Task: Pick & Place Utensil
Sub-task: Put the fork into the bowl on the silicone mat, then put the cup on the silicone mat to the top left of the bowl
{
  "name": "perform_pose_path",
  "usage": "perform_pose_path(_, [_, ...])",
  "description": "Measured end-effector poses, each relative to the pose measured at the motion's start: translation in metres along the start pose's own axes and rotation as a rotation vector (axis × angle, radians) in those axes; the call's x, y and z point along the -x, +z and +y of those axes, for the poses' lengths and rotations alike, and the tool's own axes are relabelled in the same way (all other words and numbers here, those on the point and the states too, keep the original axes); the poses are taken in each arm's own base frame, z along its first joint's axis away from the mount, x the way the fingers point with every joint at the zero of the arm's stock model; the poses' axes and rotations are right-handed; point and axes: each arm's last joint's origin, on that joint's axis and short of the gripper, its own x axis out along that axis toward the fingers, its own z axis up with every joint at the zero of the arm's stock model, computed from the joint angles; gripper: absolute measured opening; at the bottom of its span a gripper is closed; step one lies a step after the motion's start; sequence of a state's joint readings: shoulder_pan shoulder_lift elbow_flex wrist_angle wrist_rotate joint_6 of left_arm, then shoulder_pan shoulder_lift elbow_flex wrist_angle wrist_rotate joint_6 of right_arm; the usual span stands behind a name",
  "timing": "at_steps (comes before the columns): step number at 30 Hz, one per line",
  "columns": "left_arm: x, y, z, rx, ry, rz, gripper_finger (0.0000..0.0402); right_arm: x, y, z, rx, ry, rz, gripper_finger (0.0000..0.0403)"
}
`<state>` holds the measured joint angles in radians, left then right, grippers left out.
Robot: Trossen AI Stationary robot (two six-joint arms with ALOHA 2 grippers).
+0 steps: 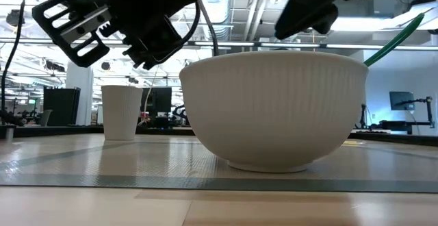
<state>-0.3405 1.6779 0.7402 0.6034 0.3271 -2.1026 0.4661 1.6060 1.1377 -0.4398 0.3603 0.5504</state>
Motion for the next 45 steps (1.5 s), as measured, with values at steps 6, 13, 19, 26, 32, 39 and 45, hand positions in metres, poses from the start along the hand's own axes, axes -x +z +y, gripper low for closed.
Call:
perform_pose_path(6, [-0.002, -0.003, 0.004, 0.001, 0.015, -0.015, 0.0004, -0.021, -0.006, 0.006, 0.007, 0.027, 0.038, 0.0063])
perform_pose_path(13, [-0.010, 0.002, 0.016, 0.040, 0.062, -0.031, 0.0004, -0.042, -0.006, 0.008, 0.005, 0.098, 0.054, 0.0063])
perform_pose_path(19, [-0.018, 0.009, 0.017, 0.078, 0.073, -0.042, 0.0004, -0.046, -0.006, 0.004, -0.001, 0.090, 0.067, 0.0063])
perform_pose_path(26, [-0.027, 0.019, 0.008, 0.071, 0.072, -0.007, 0.0018, -0.046, -0.007, 0.004, 0.001, 0.100, 0.085, 0.0063])
perform_pose_path(32, [-0.034, 0.024, 0.012, 0.066, 0.094, 0.004, 0.0036, -0.045, -0.009, 0.005, 0.008, 0.105, 0.096, 0.0063])
perform_pose_path(39, [-0.036, 0.028, 0.012, 0.072, 0.099, 0.007, 0.0046, -0.045, -0.008, 0.005, 0.005, 0.105, 0.090, 0.0063])
perform_pose_path(45, [-0.031, 0.029, 0.003, 0.031, 0.070, 0.008, 0.0046, -0.045, -0.009, 0.004, 0.008, 0.100, 0.100, 0.0063])
